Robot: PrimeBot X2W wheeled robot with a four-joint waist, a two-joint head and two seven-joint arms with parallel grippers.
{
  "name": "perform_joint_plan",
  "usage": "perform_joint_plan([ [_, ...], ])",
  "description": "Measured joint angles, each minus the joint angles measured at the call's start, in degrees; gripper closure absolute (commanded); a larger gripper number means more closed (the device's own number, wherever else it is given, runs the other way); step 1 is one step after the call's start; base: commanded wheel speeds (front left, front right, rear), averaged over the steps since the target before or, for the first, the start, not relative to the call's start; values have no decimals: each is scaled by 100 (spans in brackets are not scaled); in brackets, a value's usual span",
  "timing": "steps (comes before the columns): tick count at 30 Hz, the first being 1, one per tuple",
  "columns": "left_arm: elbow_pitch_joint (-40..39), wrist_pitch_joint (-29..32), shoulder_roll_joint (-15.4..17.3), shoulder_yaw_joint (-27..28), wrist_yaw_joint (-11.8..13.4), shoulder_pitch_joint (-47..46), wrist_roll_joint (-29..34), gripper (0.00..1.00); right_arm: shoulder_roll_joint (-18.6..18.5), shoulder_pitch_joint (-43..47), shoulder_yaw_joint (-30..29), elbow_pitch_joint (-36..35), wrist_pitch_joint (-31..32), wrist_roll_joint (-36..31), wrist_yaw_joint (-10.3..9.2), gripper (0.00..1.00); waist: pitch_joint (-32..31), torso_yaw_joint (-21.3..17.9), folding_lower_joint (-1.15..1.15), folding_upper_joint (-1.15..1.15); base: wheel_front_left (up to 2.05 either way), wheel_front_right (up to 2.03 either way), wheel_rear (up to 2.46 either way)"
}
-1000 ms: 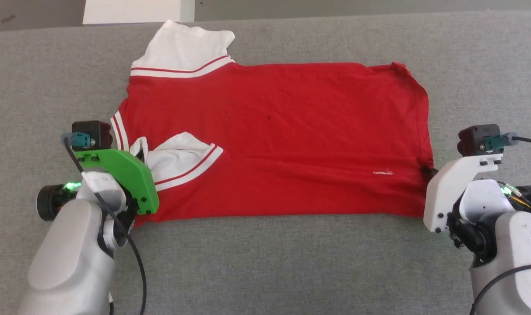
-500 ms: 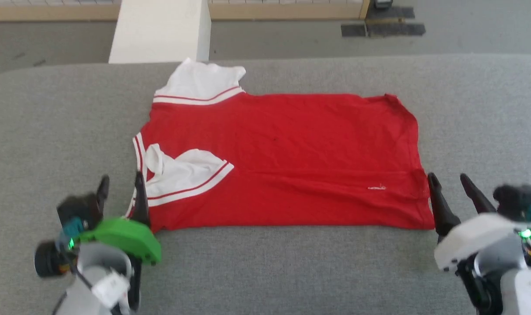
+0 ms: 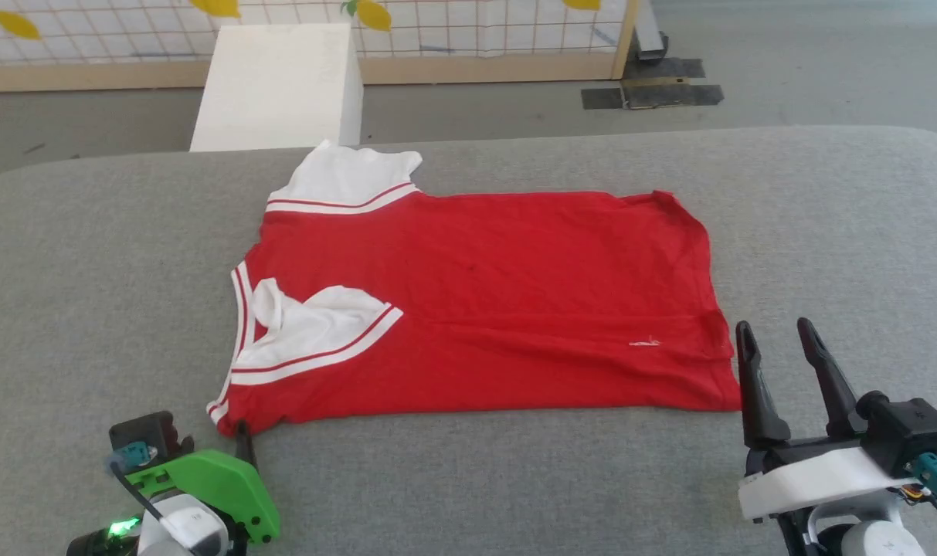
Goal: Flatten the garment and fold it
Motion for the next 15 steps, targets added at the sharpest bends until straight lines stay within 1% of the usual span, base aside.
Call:
perform_joint_plan([
  [3,121,346,2,77,90,-49,-132,0,0,0,85,8,-32,1,0,0,-15,-95,0,0,0,0,0],
  [7,259,647,18,180,166,-192,-285,0,-1,-2,167,41,-73,4,0,0,-16,-217,0,0,0,0,0],
  [11,399,929,83,292,168,-403,-486,0,-2,-7,211,84,-74,11,0,0,20,-335,0,0,0,0,0],
  [12,427,1023,108,297,162,-441,-515,16,-1,-9,224,98,-74,11,0,0,36,-360,0,0,0,0,0],
  [13,445,1105,134,304,148,-474,-538,55,-1,-10,238,108,-74,11,0,0,50,-384,0,0,0,0,0],
  [14,449,1149,162,308,133,-496,-563,82,-1,-10,244,115,-73,11,0,0,62,-400,0,0,0,0,0],
  [15,447,1176,186,311,111,-515,-593,100,-1,-10,246,129,-73,11,0,0,75,-417,0,0,0,0,0],
])
